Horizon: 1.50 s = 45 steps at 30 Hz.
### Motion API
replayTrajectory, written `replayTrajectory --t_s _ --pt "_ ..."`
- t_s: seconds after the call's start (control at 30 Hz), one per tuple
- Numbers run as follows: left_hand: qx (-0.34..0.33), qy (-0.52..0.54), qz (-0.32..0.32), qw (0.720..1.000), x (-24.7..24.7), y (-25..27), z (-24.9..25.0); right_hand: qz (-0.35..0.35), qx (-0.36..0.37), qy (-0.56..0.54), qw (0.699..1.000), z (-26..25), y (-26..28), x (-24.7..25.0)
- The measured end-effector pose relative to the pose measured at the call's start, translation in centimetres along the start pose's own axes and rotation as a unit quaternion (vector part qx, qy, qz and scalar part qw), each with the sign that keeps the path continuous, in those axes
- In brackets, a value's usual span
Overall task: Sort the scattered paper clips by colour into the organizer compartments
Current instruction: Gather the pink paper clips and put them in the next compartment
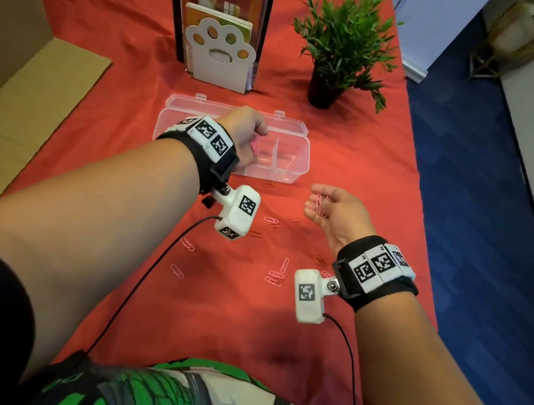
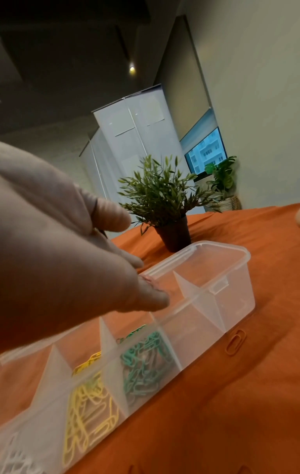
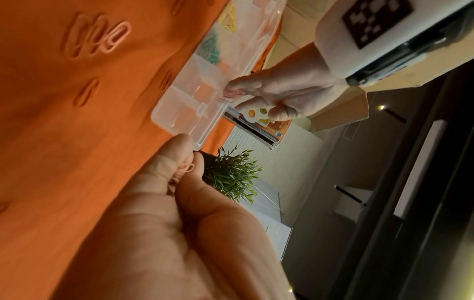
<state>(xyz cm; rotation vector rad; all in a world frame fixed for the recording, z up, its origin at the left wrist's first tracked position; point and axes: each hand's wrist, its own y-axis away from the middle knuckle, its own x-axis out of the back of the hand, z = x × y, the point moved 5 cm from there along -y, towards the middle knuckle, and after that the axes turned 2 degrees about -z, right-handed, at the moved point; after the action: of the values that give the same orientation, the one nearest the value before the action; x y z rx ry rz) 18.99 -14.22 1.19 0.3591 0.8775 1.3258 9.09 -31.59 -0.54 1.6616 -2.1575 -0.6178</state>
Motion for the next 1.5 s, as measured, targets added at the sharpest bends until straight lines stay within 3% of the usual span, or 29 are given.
replayTrajectory --t_s 0.13,0.23,0.3,0.4,0.47,0.57,0.63,0.7,0.87,0.93,1.07,1.13,1.27,1.5 --pt "-0.054 -0.045 0.047 0.996 -0.3 -0.4 0.0 0.003 0.012 0.039 0.999 -0.3 -0.3 1.0" --pt "-0.117 -0.169 0.086 0.975 0.9 0.2 0.8 0.009 0.040 0.076 0.996 -1.2 -0.8 0.2" --pt "-0.176 -0.317 0.169 0.916 3.0 1.1 1.5 0.007 0.078 0.120 0.990 -2.2 -1.3 -1.2" --pt "-0.224 -0.459 0.337 0.791 7.2 3.6 2.0 0.005 0.161 0.203 0.966 -4.0 -2.1 -4.1" --pt "-0.205 -0.486 0.374 0.762 10.4 4.1 1.3 0.008 0.221 0.250 0.943 -5.1 -2.4 -6.4" --pt "-0.169 -0.521 0.314 0.776 13.7 3.5 0.0 -0.002 0.274 0.336 0.901 -5.4 -3.5 -9.3" --pt "-0.185 -0.527 0.264 0.786 14.7 3.3 -0.5 -0.030 0.257 0.435 0.863 -4.6 -4.5 -10.6" --pt "-0.210 -0.545 0.236 0.777 15.0 3.4 -0.3 -0.059 0.235 0.495 0.835 -3.8 -4.9 -11.6" --pt "-0.216 -0.555 0.232 0.769 16.1 4.0 0.1 -0.059 0.327 0.466 0.820 -4.3 -3.4 -14.6" --pt "-0.217 -0.552 0.231 0.772 16.5 4.2 -0.1 -0.078 0.340 0.488 0.801 -4.0 -2.8 -16.4" --pt "-0.219 -0.536 0.225 0.783 16.8 4.3 -0.5 -0.122 0.296 0.643 0.696 -1.8 -2.0 -19.8" --pt "-0.222 -0.536 0.218 0.785 16.7 4.3 -0.6 -0.109 0.291 0.687 0.656 -1.0 -1.6 -20.9" --pt "-0.224 -0.528 0.219 0.790 16.8 4.3 -0.5 -0.075 0.287 0.688 0.662 -0.8 -1.8 -21.7" --pt "-0.208 -0.521 0.214 0.800 17.0 4.0 -0.5 -0.086 0.256 0.681 0.681 -0.5 -2.4 -22.0"
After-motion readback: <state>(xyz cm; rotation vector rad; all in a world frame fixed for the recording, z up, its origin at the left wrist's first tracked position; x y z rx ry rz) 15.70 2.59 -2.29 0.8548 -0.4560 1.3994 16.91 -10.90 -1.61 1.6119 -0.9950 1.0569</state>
